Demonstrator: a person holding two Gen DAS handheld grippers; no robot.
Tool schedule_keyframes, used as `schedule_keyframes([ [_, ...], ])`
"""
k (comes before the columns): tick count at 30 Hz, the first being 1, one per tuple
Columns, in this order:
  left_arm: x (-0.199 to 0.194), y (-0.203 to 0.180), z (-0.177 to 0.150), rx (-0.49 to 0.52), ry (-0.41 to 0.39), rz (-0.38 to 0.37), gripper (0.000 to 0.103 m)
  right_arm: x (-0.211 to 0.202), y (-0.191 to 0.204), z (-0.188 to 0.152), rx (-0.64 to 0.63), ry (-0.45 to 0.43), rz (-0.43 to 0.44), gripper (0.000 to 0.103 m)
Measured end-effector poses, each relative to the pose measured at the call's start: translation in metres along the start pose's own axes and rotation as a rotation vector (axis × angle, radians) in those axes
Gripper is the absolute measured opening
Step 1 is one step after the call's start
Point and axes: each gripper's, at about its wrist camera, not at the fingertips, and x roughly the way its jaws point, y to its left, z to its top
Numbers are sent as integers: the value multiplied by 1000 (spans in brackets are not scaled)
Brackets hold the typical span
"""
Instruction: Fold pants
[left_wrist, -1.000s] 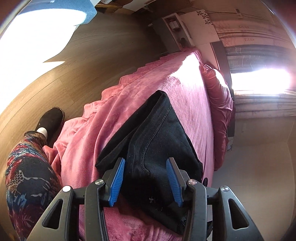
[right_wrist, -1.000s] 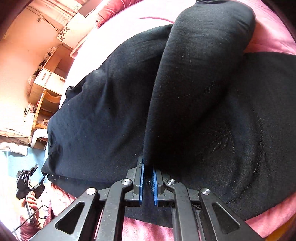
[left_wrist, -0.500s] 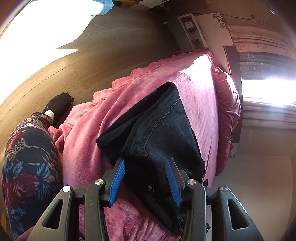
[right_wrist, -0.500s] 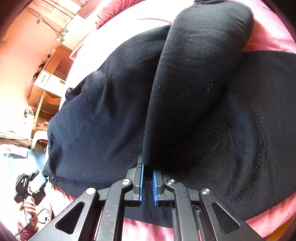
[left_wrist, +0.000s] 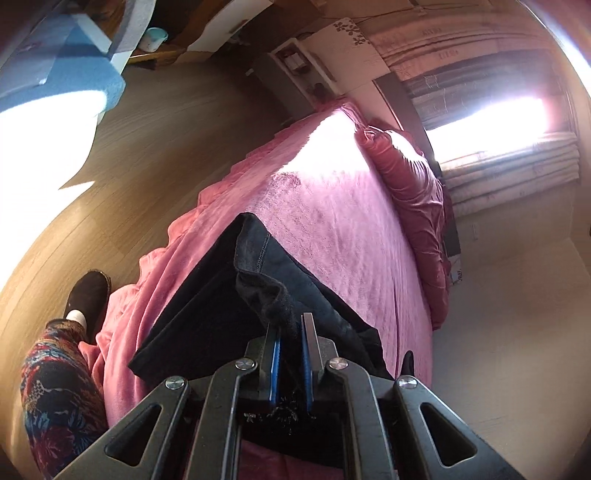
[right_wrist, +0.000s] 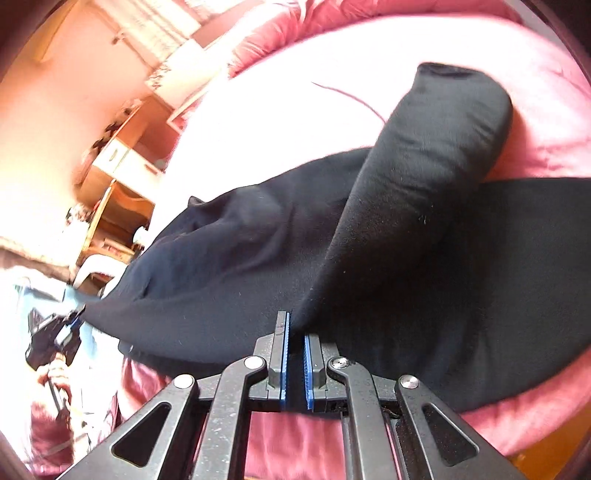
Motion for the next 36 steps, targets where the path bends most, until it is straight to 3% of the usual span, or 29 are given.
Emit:
schedule_keyframes([
  [11, 23, 58, -33, -42, 135, 184, 8, 20, -4, -46, -20, 114, -93, 6],
  [17, 28, 56, -38, 11, 151, 245, 9, 23, 1, -48, -78, 138, -121, 6],
  [21, 36, 63, -40, -19, 182, 269, 12, 43, -3, -46, -60, 179, -143, 6],
  [24, 24, 53, -37, -1, 143, 289, 16, 47, -5, -39, -33, 188, -121, 7],
  [25, 18, 47, -36, 19, 120, 309, 21, 45, -6, -37, -24, 195, -95, 14],
  [28, 2, 33, -32, 73, 41, 424, 24, 28, -11, -31, -14, 208, -46, 55],
  [29, -3, 27, -31, 90, 12, 443, 24, 18, -11, -27, -23, 197, -47, 55],
  [32, -8, 2, -31, 161, -42, 407, 24, -17, -17, -7, -29, 115, -76, 55],
  [34, 2, -20, -34, 228, -33, 353, 26, -33, -22, 18, -7, 38, -123, 55],
  [36, 22, -43, -43, 304, 27, 274, 27, -39, -27, 46, 23, -33, -155, 55],
])
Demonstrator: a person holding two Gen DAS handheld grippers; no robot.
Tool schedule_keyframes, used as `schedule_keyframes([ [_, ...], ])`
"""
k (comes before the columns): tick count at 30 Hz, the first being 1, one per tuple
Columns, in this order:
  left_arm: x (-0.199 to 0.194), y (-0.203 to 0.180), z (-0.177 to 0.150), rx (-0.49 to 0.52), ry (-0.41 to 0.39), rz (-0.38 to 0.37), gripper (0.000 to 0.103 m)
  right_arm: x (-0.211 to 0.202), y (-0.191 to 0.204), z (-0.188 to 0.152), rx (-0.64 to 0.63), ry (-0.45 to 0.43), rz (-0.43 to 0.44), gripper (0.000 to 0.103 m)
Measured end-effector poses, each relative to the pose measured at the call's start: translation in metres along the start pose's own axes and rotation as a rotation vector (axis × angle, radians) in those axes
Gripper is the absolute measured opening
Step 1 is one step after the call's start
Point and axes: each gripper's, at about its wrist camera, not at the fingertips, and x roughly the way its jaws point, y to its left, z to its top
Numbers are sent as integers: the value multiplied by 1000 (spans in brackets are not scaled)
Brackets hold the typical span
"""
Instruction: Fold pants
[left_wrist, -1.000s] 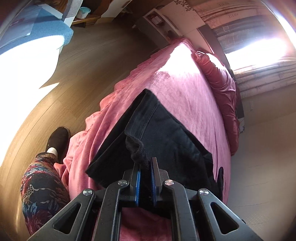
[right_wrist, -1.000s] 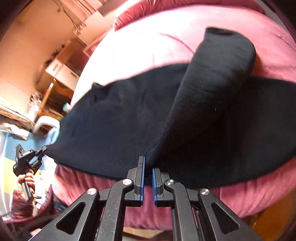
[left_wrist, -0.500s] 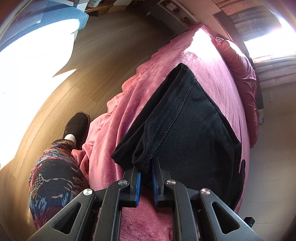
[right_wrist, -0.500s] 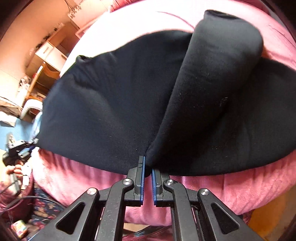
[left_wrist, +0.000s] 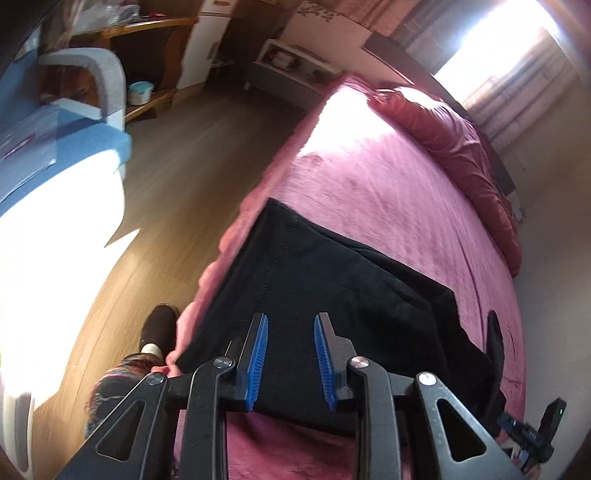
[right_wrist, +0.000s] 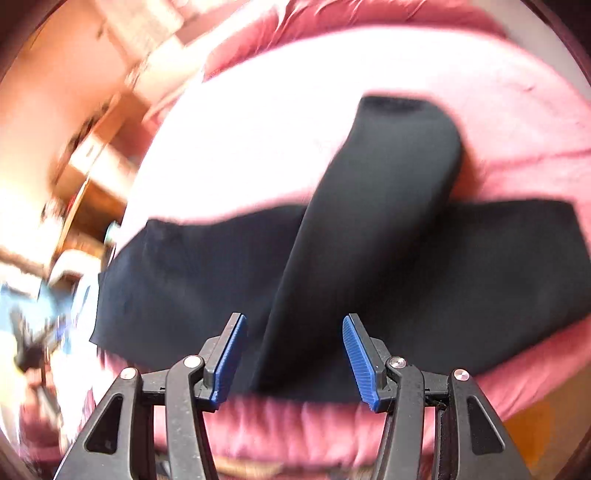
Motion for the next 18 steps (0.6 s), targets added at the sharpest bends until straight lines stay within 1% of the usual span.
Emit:
schedule_keyframes([
  [3, 28, -45, -11, 119, 95, -110, 27, 16, -6, 49, 63, -60, -89, 55],
  [4, 38, -58, -16, 154, 130, -144, 27, 25, -8, 65, 80, -66, -102, 55],
  [7, 67, -90, -38, 217, 219, -204, 27, 60, -10, 110, 124, -47, -153, 55],
  [8, 75, -98, -44, 235, 247, -213, 27, 71, -8, 124, 119, -45, -180, 55],
  [9, 83, -103, -50, 252, 266, -203, 27, 81, -6, 136, 110, -41, -220, 55],
  [12, 97, -113, -65, 290, 324, -186, 27, 116, -2, 167, 85, -8, -360, 54],
  [14, 100, -113, -72, 296, 344, -181, 27, 137, -10, 179, 63, 51, -461, 53],
  [15, 99, -112, -73, 296, 344, -181, 27, 149, -14, 182, 61, 96, -483, 52],
  [16, 98, -111, -73, 291, 345, -184, 27, 153, -21, 179, 58, 132, -488, 50],
  [17, 99, -111, -72, 283, 346, -186, 27, 157, -22, 180, 36, 139, -486, 49],
  [18, 99, -110, -72, 278, 347, -187, 27, 157, -20, 180, 6, 135, -487, 46],
])
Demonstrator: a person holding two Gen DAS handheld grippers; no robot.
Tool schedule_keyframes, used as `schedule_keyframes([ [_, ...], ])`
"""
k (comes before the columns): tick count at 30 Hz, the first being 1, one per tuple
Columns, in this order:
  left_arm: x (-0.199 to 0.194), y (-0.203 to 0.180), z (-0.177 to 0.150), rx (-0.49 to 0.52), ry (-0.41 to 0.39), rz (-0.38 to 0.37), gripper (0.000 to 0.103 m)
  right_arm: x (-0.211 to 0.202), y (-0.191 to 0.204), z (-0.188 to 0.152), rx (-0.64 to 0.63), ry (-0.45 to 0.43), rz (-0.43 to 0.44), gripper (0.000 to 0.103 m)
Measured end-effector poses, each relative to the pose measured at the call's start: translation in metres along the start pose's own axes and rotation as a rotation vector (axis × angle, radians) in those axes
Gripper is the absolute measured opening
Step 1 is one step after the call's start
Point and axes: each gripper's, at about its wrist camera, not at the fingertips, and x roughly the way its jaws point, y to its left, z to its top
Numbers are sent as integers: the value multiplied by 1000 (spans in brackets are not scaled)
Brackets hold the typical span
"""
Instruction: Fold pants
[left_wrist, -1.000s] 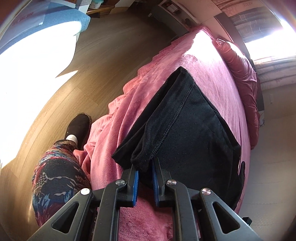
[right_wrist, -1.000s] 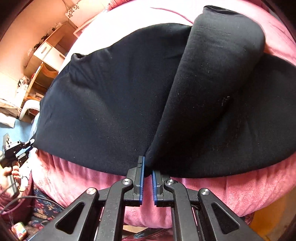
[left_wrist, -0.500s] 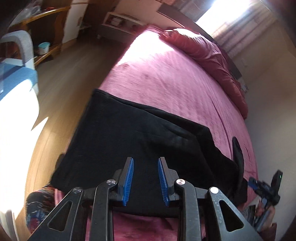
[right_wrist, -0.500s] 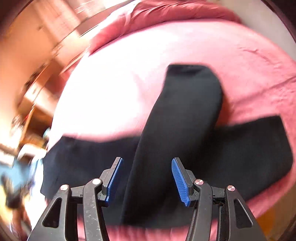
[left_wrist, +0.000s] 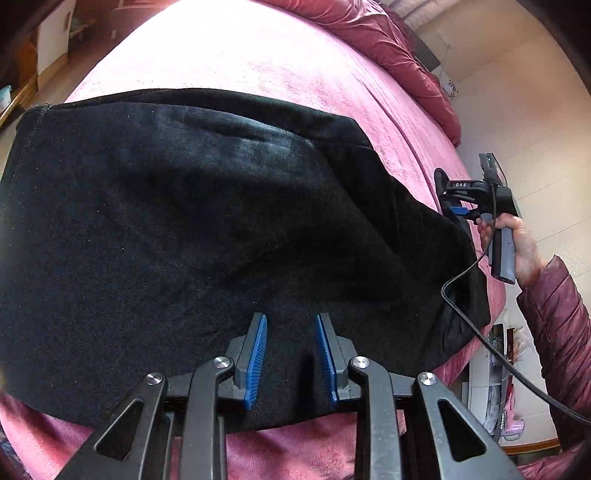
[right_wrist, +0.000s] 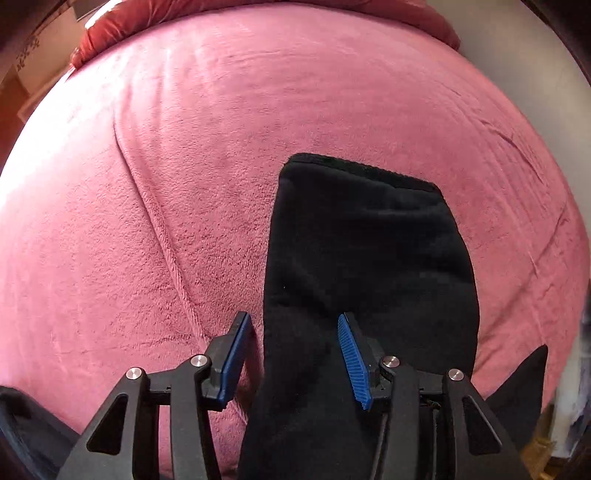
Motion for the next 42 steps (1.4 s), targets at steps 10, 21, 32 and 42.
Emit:
schedule_keyframes([
  [10, 1, 1, 6, 1, 2, 7, 27, -100, -85, -46, 207, -266, 245, 9],
  [21, 6, -12, -3, -13, -7, 24, 27, -129, -267, -203, 663, -390, 444, 7],
  [32, 11, -34, 1, 8, 8, 84, 28, -38, -321, -282, 887, -283, 525, 15],
  [42, 25, -60, 1, 42, 19, 117, 28, -42, -351, -252, 929, -272, 459, 8],
])
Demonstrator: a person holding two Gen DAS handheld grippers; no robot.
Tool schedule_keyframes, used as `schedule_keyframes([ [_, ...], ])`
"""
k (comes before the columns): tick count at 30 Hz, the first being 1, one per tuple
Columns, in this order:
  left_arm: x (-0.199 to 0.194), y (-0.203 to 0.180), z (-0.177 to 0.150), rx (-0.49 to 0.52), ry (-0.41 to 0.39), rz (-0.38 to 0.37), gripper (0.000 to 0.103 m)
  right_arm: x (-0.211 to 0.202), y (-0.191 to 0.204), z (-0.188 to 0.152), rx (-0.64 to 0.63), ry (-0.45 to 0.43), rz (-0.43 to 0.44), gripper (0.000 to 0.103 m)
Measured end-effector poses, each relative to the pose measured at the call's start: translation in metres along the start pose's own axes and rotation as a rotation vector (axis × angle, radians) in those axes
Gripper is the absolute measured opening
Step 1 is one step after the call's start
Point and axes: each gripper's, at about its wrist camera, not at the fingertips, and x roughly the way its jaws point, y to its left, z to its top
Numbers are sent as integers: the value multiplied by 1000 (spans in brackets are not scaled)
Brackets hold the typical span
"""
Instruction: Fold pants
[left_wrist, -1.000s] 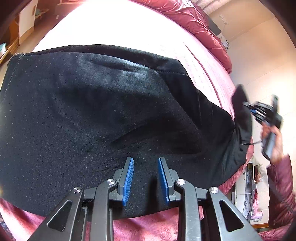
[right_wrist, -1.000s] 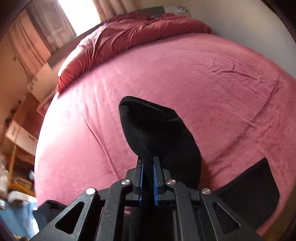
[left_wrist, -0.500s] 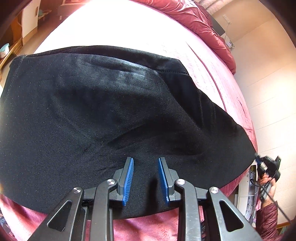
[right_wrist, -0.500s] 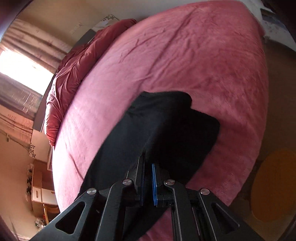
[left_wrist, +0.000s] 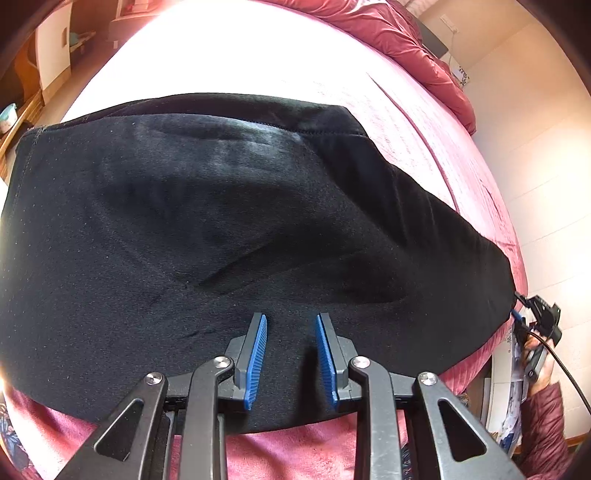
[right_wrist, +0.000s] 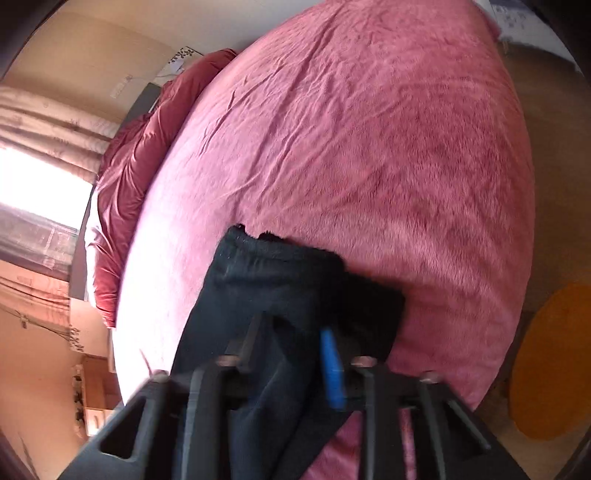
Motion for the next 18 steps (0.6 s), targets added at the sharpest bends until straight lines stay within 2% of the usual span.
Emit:
schedule_keyframes([
  [5, 3, -6, 1, 14, 1, 3, 28, -29, 13, 4, -116, -27, -16, 7],
  [11, 9, -16, 1, 37, 4, 1, 28, -7, -20, 4, -74, 45, -170, 7],
  [16, 9, -20, 0, 53, 5, -1, 28, -4, -21, 3, -58, 40, -174, 7],
  [18, 6, -24, 1, 78, -6, 3, 28, -10, -17, 4, -55, 41, -143, 17],
])
